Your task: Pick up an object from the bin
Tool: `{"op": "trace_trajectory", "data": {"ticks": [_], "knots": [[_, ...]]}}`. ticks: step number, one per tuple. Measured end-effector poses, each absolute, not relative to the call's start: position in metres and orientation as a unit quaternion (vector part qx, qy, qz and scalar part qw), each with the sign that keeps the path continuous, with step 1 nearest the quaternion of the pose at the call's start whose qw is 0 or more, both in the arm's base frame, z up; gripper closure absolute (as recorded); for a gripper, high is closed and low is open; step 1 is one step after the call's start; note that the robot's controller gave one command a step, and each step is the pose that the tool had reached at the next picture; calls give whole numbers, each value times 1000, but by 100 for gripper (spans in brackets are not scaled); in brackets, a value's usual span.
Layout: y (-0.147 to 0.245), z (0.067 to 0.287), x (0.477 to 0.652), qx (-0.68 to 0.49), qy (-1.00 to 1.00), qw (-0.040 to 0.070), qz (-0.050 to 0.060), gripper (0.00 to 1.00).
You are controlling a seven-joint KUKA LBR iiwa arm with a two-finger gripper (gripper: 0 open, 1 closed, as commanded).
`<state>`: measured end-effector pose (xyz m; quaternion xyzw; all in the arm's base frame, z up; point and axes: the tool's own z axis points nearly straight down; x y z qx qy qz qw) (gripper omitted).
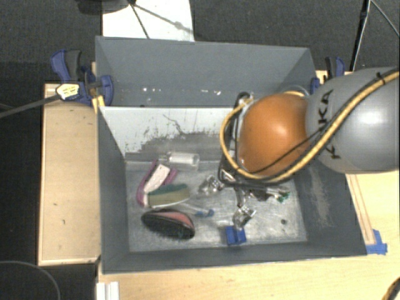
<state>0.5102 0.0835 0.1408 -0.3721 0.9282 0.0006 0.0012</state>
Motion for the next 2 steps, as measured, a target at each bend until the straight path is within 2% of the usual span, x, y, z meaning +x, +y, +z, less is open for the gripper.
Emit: {"op": "trace_trajectory", "data": {"ticks": [1,2], "knots": [[137,120,490,-551,834,0,1,0],[70,105,502,-660,751,-1,0,0]]}}
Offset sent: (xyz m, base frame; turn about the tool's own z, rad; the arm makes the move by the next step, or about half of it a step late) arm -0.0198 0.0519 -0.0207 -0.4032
